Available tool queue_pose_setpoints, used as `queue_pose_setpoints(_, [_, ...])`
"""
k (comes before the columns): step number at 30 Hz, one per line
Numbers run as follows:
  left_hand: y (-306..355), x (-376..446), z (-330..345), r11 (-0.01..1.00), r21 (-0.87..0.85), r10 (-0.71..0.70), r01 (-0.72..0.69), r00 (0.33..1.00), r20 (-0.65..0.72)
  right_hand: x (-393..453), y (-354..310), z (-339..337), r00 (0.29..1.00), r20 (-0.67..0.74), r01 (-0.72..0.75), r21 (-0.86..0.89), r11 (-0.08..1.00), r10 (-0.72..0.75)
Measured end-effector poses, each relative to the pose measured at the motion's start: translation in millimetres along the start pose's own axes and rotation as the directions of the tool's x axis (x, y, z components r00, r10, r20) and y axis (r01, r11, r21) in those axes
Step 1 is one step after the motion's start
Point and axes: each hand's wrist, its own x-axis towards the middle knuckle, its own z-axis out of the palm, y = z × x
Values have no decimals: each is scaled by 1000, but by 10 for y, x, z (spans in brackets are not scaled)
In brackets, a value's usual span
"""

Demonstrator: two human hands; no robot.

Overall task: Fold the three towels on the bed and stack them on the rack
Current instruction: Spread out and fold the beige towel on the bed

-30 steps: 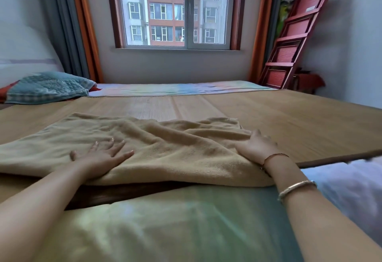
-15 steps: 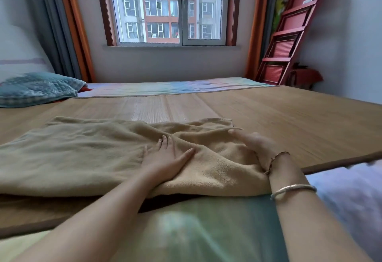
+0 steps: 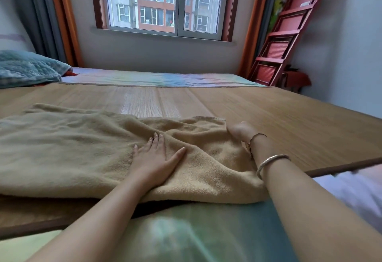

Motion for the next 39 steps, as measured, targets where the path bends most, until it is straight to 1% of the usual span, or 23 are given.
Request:
queue_pose_setpoints(1, [-3,9,7,1000,-10,-1,1,1000,-6,30,-7,-7,998,-43,43,34,998,-41])
queue_pose_setpoints(2, [-7,12,12,1000,-24,-2,2,1000,-16,46,-20,-16,995,-73,75,159,984,-64])
queue_pose_setpoints(3, [-14,10,18,999,-45,-4,3,1000,-27,58,-33,-24,994,-93,85,339,937,-56])
queue_pose_setpoints(5, [-27,-4,24,996,-87,-9,5,999,-44,80,-32,-51,991,-132,92,629,772,-11])
queue_pose_setpoints(6, [-28,-9,20,994,-106,-12,7,999,-50,60,-39,-75,988,-156,112,690,715,-4])
queue_pose_setpoints(7, [-23,-21,19,993,-114,-14,8,999,-52,77,-15,-62,987,-160,114,704,701,0])
queue_pose_setpoints(9, [-21,-26,17,993,-118,-14,8,999,-50,96,51,-43,998,-66,32,663,748,15])
queue_pose_setpoints(12, [-33,-7,23,995,-97,-7,1,998,-56,346,308,8,970,237,-153,460,875,45])
queue_pose_setpoints(14, [-32,1,35,998,-66,-3,1,999,-42,310,213,-37,941,335,-204,434,877,53])
queue_pose_setpoints(17, [-22,28,25,999,-54,-8,9,1000,14,355,39,-85,939,344,-165,472,866,-9])
queue_pose_setpoints(19, [-50,110,-87,984,-176,-37,36,999,1,435,-52,-102,939,335,-105,507,856,-83])
queue_pose_setpoints(21, [-120,237,-266,958,-282,-91,53,988,-123,617,-156,-112,948,232,-3,689,725,-217])
queue_pose_setpoints(23, [-219,375,-368,982,-165,-121,90,974,-189,696,-247,-165,938,138,75,817,572,-320])
queue_pose_setpoints(24, [-270,416,-369,987,-107,-140,124,977,-160,729,-253,-180,929,138,87,819,567,-343])
queue_pose_setpoints(25, [-312,430,-348,982,-68,-180,174,979,-100,801,-235,-135,938,148,75,798,598,-314])
queue_pose_setpoints(27, [-363,420,-218,971,-19,-239,239,971,-6,907,-59,-27,968,181,-1,692,722,-172])
queue_pose_setpoints(29, [-383,387,-112,970,33,-239,239,971,-5,972,126,76,986,155,-51,613,789,-56])
queue_pose_setpoints(30, [-380,394,-88,970,47,-238,238,971,-11,1006,177,88,990,138,-56,616,786,-38])
queue_pose_setpoints(31, [-375,403,-90,968,60,-244,244,970,-5,991,192,76,987,150,-57,648,760,-53])
queue_pose_setpoints(33, [-365,429,-139,960,100,-266,262,963,36,947,192,25,948,286,-105,702,705,-143])
queue_pose_setpoints(35, [-323,457,-159,956,113,-280,272,958,61,847,173,-63,873,442,-159,654,739,-204])
queue_pose_setpoints(37, [-350,450,-198,961,93,-265,259,962,59,764,94,-32,818,535,-149,552,820,-212])
queue_pose_setpoints(39, [-248,450,-224,977,45,-208,206,977,39,764,113,-125,881,406,-18,545,838,-245])
